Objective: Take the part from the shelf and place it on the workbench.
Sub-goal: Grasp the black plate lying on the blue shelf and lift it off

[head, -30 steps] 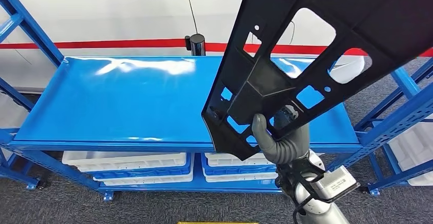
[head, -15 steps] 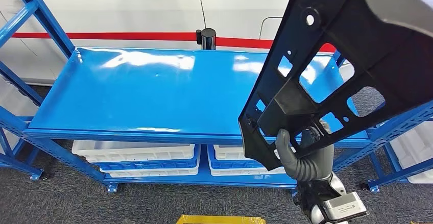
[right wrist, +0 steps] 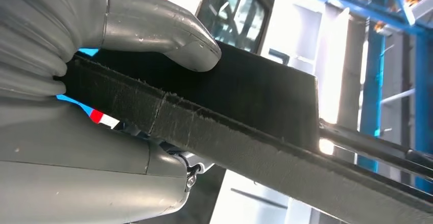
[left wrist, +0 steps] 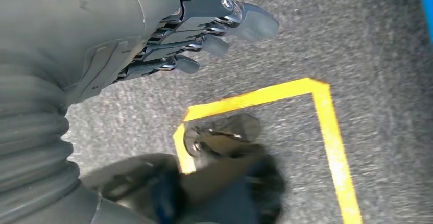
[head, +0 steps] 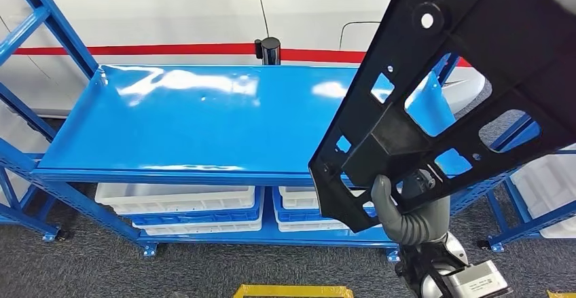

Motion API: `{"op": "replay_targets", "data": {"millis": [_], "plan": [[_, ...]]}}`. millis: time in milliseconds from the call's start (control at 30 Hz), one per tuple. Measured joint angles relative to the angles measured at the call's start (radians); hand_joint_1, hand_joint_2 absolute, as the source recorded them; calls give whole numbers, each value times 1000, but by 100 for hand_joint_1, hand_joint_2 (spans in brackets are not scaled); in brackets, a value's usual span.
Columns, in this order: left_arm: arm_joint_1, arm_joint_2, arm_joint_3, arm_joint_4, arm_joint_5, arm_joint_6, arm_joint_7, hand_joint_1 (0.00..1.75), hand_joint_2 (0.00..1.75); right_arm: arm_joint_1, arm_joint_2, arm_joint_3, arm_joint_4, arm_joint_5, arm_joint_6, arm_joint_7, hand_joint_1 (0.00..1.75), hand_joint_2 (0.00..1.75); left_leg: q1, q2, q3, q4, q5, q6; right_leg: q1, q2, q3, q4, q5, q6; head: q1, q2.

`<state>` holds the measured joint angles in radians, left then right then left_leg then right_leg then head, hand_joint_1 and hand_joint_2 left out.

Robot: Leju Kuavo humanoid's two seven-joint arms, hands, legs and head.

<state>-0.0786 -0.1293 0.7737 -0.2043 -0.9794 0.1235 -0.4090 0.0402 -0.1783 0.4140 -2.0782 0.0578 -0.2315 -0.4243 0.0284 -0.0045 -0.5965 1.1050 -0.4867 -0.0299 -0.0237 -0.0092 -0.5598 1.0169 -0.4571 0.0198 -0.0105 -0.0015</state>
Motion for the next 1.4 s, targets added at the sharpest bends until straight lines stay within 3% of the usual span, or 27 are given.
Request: {"op": "replay_targets", "data": {"millis": [67, 167, 267, 367, 400, 433, 533, 600, 667, 733, 800, 867, 900, 933, 967, 1033, 1100, 1167, 1233, 1300, 1367, 1400], "plan": [[-4, -5, 1, 0, 5, 4, -4, 0, 175, -20, 6, 4, 5, -10, 8, 0, 175, 175, -4, -3, 18, -50, 8, 7, 4, 1, -11, 6, 3, 15, 0, 0], [-4, -6, 3, 0, 9, 7, -7, 0, 175, -34, 13, 12, 12, -16, 12, 0, 175, 175, -13, -6, 4, -56, 22, 33, 1, 1, -26, 9, 5, 32, 1, 0], [-5, -6, 10, 0, 22, 13, -11, 0, 175, -41, 14, 18, 19, -22, 16, -1, 175, 175, -13, -7, -9, -60, 36, 54, 0, 3, -73, 97, -51, 26, 6, 0], [-6, -4, 20, 0, 31, 16, -13, 0, 175, -45, 14, 22, 26, -31, 18, -8, 175, 175, -17, -6, -24, -60, 44, 64, 3, 4, -136, 243, -111, 18, 8, 0], [-5, -4, 24, 0, 33, 18, -11, 0, 175, -45, 14, 23, 30, -34, 19, -13, 175, 175, -19, -6, -29, -60, 48, 66, 3, 4, -146, 273, -120, 20, 8, 0], [-3, -2, 28, 0, 34, 20, -8, 0, 175, -45, 14, 26, 35, -36, 19, -20, 175, 175, -20, -6, -34, -60, 52, 67, 4, 5, -136, 267, -115, 24, 8, 0], [4, 1, 36, 0, 32, 25, 1, 0, 175, -44, 15, 36, 44, -44, 23, -42, 175, 175, -22, -8, -41, -59, 63, 60, 9, 5, -20, 78, -59, 34, 8, 0], [7, 4, 37, 0, 28, 25, 3, 0, 175, -43, 17, 44, 46, -50, 30, -53, 175, 175, -24, -9, -43, -59, 70, 50, 15, 6, 18, 5, -40, 27, 8, 0], [9, 6, 38, 0, 27, 25, 3, 0, 175, -42, 19, 50, 50, -54, 39, -58, 175, 175, -23, -8, -43, -63, 78, 36, 19, 6, 13, 0, -32, 15, 8, 0], [10, 10, 39, 0, 25, 25, 2, 0, 175, -43, 21, 56, 54, -59, 43, -58, 175, 175, -19, -7, -50, -50, 66, 25, 11, 4, 16, -7, -19, 1, 7, 0], [11, 12, 40, 0, 22, 25, 2, 0, 175, -44, 27, 61, 57, -63, 41, -58, 175, 175, -16, -5, -80, 30, 2, 18, 4, 0, 15, -12, -7, -11, 5, 0], [11, 12, 41, 0, 19, 25, 2, 0, 175, -45, 35, 64, 62, -65, 36, -56, 175, 175, -14, -4, -121, 157, -72, 10, 5, -2, 6, -11, 0, -16, 4, 0], [10, 13, 41, 0, 18, 24, 2, 0, 175, -46, 39, 64, 65, -66, 34, -54, 175, 175, -13, -4, -130, 197, -88, 7, 5, -3, 2, -10, 4, -16, 5, 0], [9, 13, 41, 0, 17, 24, 2, 0, 175, -48, 43, 64, 69, -68, 32, -52, 175, 175, -10, -4, -121, 201, -85, 4, 5, -3, -2, -9, 6, -14, 4, 0], [8, 13, 41, 0, 17, 23, 2, 0, 175, -51, 47, 64, 72, -69, 31, -49, 175, 175, -6, -3, -93, 166, -65, 2, 4, -3, -5, -7, 8, -12, 4, 0], [2, 14, 41, 0, 17, 20, 2, 0, 175, -59, 53, 65, 78, -68, 28, -46, 175, 175, -1, -2, -11, 38, -20, -3, 4, -3, -12, 2, 10, -6, 4, 0], [-3, 14, 41, -1, 17, 17, 2, 0, 175, -69, 57, 65, 81, -64, 21, -42, 175, 175, -2, -4, 27, -40, -2, 4, 8, -3, -24, 11, 13, 5, 5, 0], [-6, 14, 41, -1, 17, 15, 2, 0, 175, -73, 58, 66, 83, -65, 17, -39, 175, 175, -10, -6, 19, -50, 4, 22, 9, -3, -34, 11, 22, 22, 6, 0], [-6, 15, 41, -2, 16, 14, 4, 0, 175, -73, 58, 67, 83, -74, 18, -39, 175, 175, -12, -5, 10, -54, 17, 41, 5, -2, -47, 21, 16, 32, 7, 0], [-7, 15, 41, -2, 15, 14, 6, 0, 175, -73, 58, 67, 83, -81, 19, -40, 175, 175, -11, -4, -3, -57, 30, 59, 3, 1, -86, 98, -33, 27, 10, 0], [-8, 16, 41, -2, 15, 14, 6, 0, 175, -73, 57, 67, 84, -84, 19, -41, 175, 175, -14, -4, -21, -57, 42, 68, 3, 4, -142, 231, -99, 22, 14, 0], [-8, 16, 41, -2, 15, 13, 6, 0, 175, -72, 57, 67, 84, -84, 19, -41, 175, 175, -15, -4, -29, -57, 48, 69, 3, 5, -158, 280, -118, 23, 14, 0]]}}
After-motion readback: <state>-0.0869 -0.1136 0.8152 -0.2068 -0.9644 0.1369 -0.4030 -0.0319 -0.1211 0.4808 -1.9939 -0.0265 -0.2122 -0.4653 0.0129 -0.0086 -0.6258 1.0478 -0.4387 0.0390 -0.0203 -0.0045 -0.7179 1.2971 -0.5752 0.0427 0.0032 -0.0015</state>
